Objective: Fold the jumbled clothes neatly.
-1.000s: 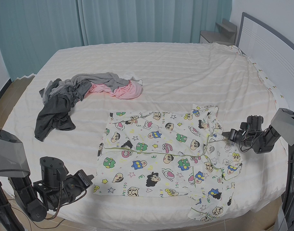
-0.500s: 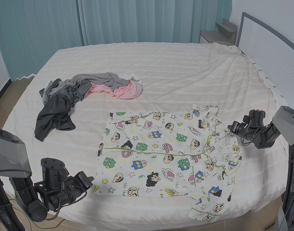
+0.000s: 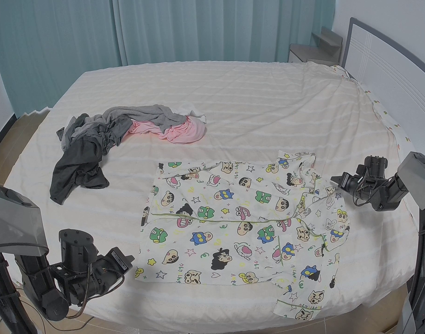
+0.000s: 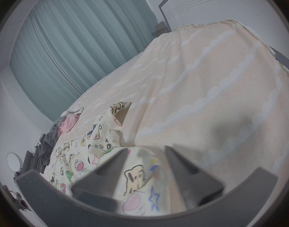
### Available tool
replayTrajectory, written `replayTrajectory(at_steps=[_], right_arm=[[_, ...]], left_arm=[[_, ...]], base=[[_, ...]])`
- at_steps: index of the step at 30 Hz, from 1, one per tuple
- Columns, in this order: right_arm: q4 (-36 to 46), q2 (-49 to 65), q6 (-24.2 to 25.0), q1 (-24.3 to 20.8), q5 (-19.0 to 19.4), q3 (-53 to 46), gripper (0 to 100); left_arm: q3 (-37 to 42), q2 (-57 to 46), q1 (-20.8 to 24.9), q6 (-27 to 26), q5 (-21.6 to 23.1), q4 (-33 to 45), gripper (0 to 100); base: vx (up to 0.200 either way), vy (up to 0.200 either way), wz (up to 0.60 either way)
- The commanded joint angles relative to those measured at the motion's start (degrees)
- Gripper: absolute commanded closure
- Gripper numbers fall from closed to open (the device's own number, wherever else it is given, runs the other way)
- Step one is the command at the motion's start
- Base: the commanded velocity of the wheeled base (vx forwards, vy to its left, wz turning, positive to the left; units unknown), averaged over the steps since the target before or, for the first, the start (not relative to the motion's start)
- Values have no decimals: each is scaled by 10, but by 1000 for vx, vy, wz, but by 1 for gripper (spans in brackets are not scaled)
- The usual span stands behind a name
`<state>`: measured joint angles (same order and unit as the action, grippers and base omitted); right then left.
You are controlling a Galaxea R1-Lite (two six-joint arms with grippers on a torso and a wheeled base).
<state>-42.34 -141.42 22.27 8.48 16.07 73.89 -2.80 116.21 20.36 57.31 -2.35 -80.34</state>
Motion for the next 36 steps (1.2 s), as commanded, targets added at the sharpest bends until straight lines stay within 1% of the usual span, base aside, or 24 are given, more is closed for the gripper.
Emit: replayTrajectory(at_steps=[1, 4, 5, 6, 9, 11, 15, 16, 17, 20, 21, 25, 26, 27, 31, 32, 33, 36], right_arm=[[-2, 53, 20, 0, 1, -44, 0], [-4, 110, 45, 1, 0, -105, 0], [-5, 114, 47, 1, 0, -109, 0], [-8, 158, 61, 1, 2, -155, 0], [-32, 219, 84, 1, 2, -234, 0], [-66, 244, 95, 1, 3, -284, 0], [-125, 251, 93, -3, 1, -356, 0], [-134, 251, 93, -4, 1, -361, 0], [-166, 253, 96, -5, 3, -379, 0], [-196, 250, 96, -8, 4, -395, 0], [-204, 249, 96, -8, 5, -398, 0], [-209, 249, 96, -9, 5, -401, 0], [-209, 249, 96, -9, 5, -401, 0], [-209, 249, 96, -9, 5, -402, 0], [-209, 251, 96, -11, 5, -408, 0], [-210, 251, 95, -12, 5, -409, 0], [-215, 253, 95, -17, 5, -415, 0], [-224, 252, 95, -20, 5, -419, 0]], left_arm=[[28, 13, -7, 19, 0, -39, 100], [27, 7, -8, 30, 1, -44, 100], [28, 6, -8, 30, 1, -45, 100], [28, -1, -5, 29, -2, -47, 100], [28, -21, -2, 28, -5, -47, 100], [27, -38, -2, 28, -5, -47, 100], [27, -44, 3, 24, -2, -52, 100], [26, -43, 4, 24, -3, -54, 100], [18, -43, 7, 21, -1, -67, 100], [3, -42, 7, -9, -1, -85, 100], [-7, -41, 7, -40, -1, -86, 100], [-55, -18, 4, -128, -3, -80, 100], [-59, -15, 4, -133, -3, -80, 100], [-81, 3, 4, -151, -3, -80, 100], [-148, 55, 1, -192, -5, -80, 100], [-152, 59, 1, -195, -5, -80, 100], [-193, 86, 1, -224, -4, -75, 100], [-232, 109, 1, -245, -4, -54, 100]], base=[[0, 0, 0], [0, 0, 0], [0, 0, 0], [0, 0, 0], [0, 0, 0], [0, 0, 0], [0, 0, 0], [0, 0, 0], [0, 0, 0], [200, 0, 0], [200, 0, 0], [200, 0, 0], [200, 0, 0], [200, 0, 0], [200, 0, 0], [200, 0, 0], [0, 0, 0], [0, 0, 0]])
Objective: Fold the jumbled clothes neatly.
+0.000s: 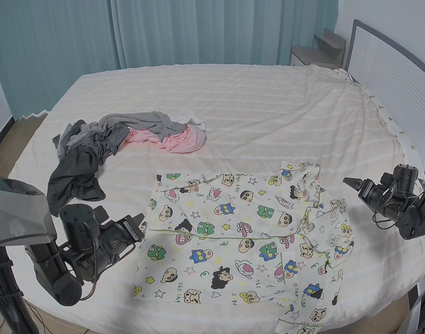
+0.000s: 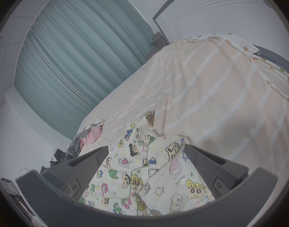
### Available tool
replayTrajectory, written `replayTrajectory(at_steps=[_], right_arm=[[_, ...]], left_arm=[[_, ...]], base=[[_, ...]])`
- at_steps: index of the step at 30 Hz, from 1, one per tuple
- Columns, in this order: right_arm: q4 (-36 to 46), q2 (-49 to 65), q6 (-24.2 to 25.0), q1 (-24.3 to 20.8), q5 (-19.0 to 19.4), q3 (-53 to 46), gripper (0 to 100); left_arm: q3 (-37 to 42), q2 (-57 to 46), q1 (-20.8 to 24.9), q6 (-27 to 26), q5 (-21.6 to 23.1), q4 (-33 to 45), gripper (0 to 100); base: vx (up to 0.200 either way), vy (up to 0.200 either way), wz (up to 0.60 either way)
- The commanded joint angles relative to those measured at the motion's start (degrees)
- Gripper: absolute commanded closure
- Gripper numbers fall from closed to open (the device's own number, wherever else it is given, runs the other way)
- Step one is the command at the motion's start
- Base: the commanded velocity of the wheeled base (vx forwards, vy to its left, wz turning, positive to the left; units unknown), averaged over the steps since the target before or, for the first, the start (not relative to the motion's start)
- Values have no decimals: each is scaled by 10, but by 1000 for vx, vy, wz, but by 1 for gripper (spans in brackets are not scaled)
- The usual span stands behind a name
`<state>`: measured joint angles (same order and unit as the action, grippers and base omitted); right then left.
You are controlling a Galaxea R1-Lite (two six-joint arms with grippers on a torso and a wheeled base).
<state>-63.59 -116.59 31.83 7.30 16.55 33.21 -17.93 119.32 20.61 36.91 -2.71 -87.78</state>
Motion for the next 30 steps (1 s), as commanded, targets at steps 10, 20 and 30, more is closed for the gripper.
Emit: replayTrajectory(at_steps=[10, 20, 30], right_arm=[[-51, 3, 0, -36, -2, -48, 0], [-58, 2, 0, -40, -3, -53, 0], [-59, 0, -1, -44, -3, -62, 0]], left_arm=[[-386, 107, -12, -24, -15, 409, 100], [-542, 153, -13, -5, -10, 606, 100], [-619, 225, -12, -11, -14, 653, 100]], base=[[0, 0, 0], [0, 0, 0], [0, 0, 0]])
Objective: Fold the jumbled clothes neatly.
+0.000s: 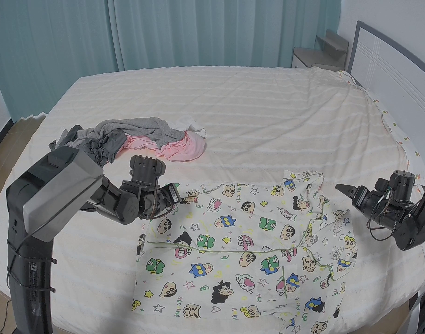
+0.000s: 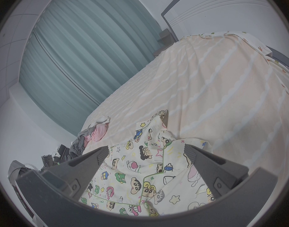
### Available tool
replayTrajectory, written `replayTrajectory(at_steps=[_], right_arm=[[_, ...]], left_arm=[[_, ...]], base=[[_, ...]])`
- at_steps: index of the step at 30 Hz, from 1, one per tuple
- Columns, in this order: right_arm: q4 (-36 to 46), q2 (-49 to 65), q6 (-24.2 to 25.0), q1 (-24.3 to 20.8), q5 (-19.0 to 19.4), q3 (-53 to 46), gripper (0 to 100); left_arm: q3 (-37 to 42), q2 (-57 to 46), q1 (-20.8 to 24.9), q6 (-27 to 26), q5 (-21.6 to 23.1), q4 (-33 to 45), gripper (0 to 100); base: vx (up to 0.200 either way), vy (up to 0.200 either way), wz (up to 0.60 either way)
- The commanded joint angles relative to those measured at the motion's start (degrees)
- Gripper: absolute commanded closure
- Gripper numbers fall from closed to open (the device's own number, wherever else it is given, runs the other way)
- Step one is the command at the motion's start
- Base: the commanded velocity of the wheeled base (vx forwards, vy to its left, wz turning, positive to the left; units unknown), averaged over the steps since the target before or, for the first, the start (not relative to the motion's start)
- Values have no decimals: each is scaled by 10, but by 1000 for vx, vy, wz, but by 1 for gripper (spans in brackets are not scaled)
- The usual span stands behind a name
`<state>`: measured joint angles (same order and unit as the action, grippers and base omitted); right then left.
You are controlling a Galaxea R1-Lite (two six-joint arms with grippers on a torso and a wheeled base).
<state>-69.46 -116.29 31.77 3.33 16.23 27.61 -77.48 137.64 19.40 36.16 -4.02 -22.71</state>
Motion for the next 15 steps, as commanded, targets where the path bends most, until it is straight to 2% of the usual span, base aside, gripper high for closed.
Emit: replayTrajectory(at_steps=[1, 6, 9, 15], right_arm=[[-1, -3, 0, -6, 0, -6, 0], [-1, -5, -1, -8, 0, -6, 0], [-1, -7, 0, -12, 0, -6, 0], [-1, -9, -1, -15, -1, -7, 0]], left_arm=[[-27, 46, 0, -8, -1, 4, 100], [-38, 56, -1, -13, -5, 3, 100], [-63, 72, -2, -14, -32, 3, 100], [-101, 96, -9, -27, -56, -1, 100]], base=[[0, 0, 0], [0, 0, 0], [0, 0, 0], [0, 0, 0]])
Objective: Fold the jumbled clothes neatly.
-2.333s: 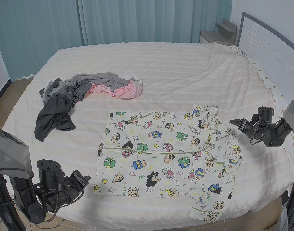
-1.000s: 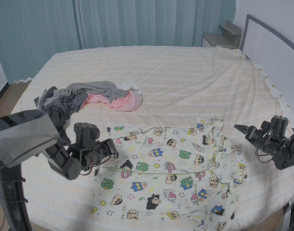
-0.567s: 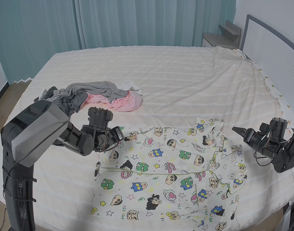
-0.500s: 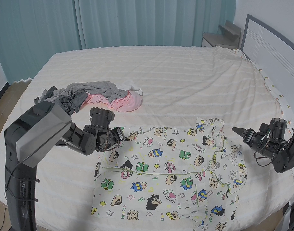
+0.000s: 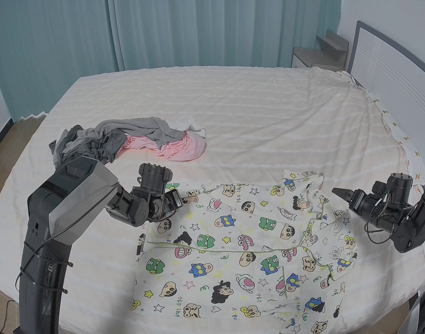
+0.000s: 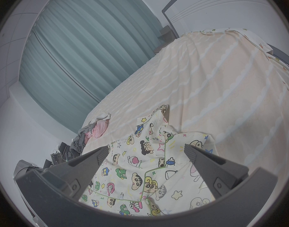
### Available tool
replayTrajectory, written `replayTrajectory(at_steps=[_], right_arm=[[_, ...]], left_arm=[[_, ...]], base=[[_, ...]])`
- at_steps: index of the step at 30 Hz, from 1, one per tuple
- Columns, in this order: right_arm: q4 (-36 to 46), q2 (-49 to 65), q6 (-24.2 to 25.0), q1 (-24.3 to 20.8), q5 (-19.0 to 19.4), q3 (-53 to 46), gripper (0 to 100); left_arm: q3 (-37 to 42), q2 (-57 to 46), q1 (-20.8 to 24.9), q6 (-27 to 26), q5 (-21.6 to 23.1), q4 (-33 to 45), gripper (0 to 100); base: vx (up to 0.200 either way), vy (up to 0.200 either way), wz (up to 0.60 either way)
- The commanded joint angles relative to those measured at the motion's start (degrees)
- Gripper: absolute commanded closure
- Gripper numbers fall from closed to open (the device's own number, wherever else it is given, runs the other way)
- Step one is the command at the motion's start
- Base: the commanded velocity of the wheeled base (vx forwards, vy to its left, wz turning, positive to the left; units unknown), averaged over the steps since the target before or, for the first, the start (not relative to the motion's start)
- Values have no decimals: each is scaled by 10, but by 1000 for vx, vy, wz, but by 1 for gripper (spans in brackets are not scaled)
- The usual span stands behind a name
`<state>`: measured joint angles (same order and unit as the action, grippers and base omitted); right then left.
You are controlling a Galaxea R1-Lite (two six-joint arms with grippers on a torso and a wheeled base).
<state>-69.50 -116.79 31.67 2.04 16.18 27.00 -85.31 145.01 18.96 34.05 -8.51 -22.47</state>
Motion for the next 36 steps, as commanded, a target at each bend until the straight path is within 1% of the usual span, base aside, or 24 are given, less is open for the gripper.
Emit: replayTrajectory(at_steps=[1, 3, 4, 5, 6, 8, 10, 11, 15, 21, 24, 28, 30, 31, 32, 33, 36], right_arm=[[0, -5, 0, -2, 0, -1, 0], [0, -5, 0, -3, 1, -2, 0], [0, -5, 0, -3, 1, -1, 0], [0, -5, 0, -3, 1, -4, 0], [0, -5, 0, -3, 1, -4, 0], [-1, -4, -2, -3, 1, -5, 0], [-1, -4, -2, -4, 1, -5, 0], [-1, -3, -3, -4, 1, -6, 0], [-2, 0, -3, -12, 0, -11, 0], [-54, -5, -3, -23, -1, -34, 0], [-61, -5, -3, -23, -1, -39, 0], [-62, 2, -3, -15, -1, -51, 0], [-62, 6, -4, -11, -1, -59, 0], [-63, 9, -5, -9, -1, -67, 0], [-63, 9, -5, -8, -1, -70, 0], [-66, 11, -5, -8, 0, -79, 0], [-85, 12, -5, -8, 0, -96, 0]], left_arm=[[-30, 25, -5, -6, -19, -5, 100], [-61, 36, -7, -6, -36, -5, 100], [-63, 37, -7, -6, -37, -5, 100], [-88, 47, -10, -7, -46, -6, 100], [-88, 47, -10, -7, -46, -6, 100], [-144, 69, -19, -8, -58, -16, 100], [-177, 80, -23, -9, -68, -28, 100], [-216, 93, -26, -8, -77, -42, 100], [-292, 117, -31, -8, -80, -47, 100], [-293, 118, -37, -9, -87, -44, 100], [-290, 93, -45, -8, -89, -40, 100], [-159, -2, -52, -4, -79, -44, 100], [-93, -48, -52, -2, -65, -48, 100], [-45, -83, -52, 0, -52, -52, 100], [-27, -97, -52, 1, -49, -54, 100], [32, -133, -52, 7, -34, -61, 100], [161, -201, -52, 21, -4, -91, 100]], base=[[0, 0, 0], [0, 0, 0], [0, 0, 0], [0, 0, 0], [0, 0, 0], [0, 0, 0], [0, 0, 0], [0, 0, 0], [0, 0, 0], [0, 0, 0], [0, 0, 0], [0, 0, 0], [0, 0, 0], [0, 0, 0], [0, 0, 0], [0, 0, 0], [0, 0, 0]])
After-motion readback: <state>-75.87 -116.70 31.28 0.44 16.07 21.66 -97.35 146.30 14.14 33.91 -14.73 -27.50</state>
